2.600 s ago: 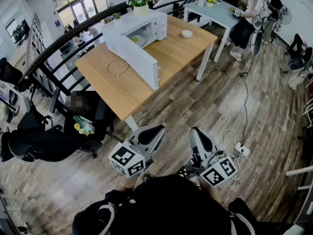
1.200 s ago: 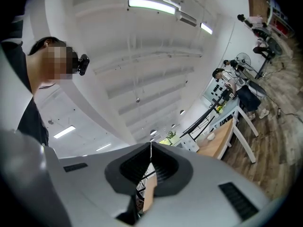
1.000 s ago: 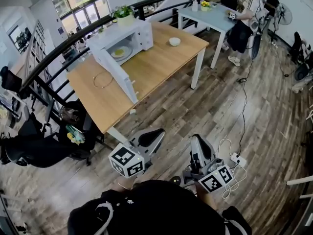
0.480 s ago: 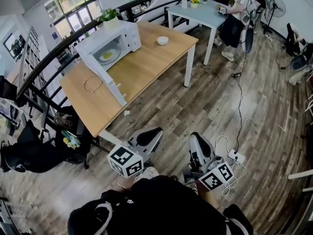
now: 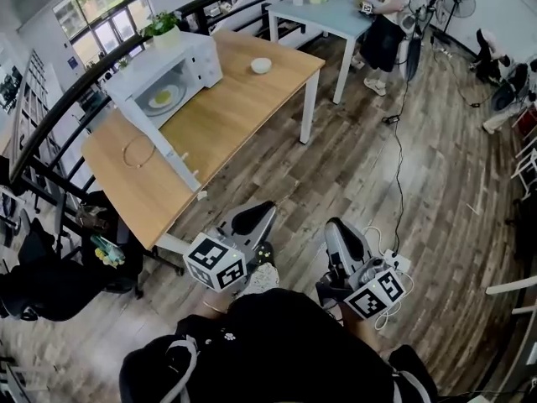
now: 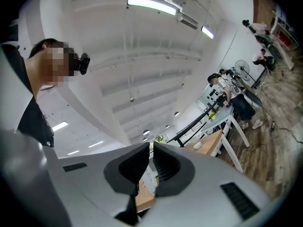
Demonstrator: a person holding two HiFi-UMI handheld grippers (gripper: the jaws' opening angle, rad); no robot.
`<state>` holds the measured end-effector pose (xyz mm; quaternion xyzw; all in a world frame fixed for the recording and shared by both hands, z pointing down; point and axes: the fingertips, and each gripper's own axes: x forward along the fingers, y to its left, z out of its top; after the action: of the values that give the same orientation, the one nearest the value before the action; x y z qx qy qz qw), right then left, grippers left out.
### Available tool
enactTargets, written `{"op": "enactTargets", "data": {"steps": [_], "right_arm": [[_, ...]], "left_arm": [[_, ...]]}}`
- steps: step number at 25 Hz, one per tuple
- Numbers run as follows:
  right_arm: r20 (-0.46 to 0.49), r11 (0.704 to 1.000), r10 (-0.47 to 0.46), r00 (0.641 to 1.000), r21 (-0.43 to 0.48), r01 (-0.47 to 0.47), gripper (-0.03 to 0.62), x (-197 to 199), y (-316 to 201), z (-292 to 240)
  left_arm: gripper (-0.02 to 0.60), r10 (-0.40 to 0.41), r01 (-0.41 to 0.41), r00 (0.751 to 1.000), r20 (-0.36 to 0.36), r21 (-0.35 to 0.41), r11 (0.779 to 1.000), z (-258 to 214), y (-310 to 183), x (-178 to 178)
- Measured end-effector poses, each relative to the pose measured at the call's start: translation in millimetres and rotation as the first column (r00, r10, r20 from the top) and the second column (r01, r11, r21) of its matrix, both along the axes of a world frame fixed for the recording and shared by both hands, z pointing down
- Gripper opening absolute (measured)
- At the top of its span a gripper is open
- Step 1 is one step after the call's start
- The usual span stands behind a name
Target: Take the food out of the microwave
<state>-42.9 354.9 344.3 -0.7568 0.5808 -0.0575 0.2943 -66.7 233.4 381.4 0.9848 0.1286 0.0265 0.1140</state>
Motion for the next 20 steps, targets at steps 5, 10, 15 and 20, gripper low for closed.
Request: {"op": "enactTargets", "data": {"steps": [5,10,15,20], "right_arm": [[-0.001,0.998,0.040,0.999,-0.043,-0.040,0.019,42.7,-21.0,0.8],[-0.022,0.998,0.013,1.000,-0.067,-0.014,0.031,77.5,-65.5,-3.4],[-0.003,0.992,-0.016,1.000,-0.121,0.016,0.046,106.1,-107.7,5.8],[0.005,0.988,-0.036,0.999,-0.149,0.037,0.048,125.1,-142.4,6.7]], "left_arm": [[0.031,0.021,-0.021,1.000,-0.021,0.006,1.000,-6.5,-24.5,43.6],[0.031,-0.006,0.006,1.000,-0.022,0.032,0.999,-8.4,-64.1,75.6],[0.032,-0.044,0.044,0.999,-0.010,0.017,0.999,-2.7,-106.2,93.7],[0.032,-0.070,0.070,0.997,0.010,-0.007,0.998,5.6,-139.3,106.0]]}}
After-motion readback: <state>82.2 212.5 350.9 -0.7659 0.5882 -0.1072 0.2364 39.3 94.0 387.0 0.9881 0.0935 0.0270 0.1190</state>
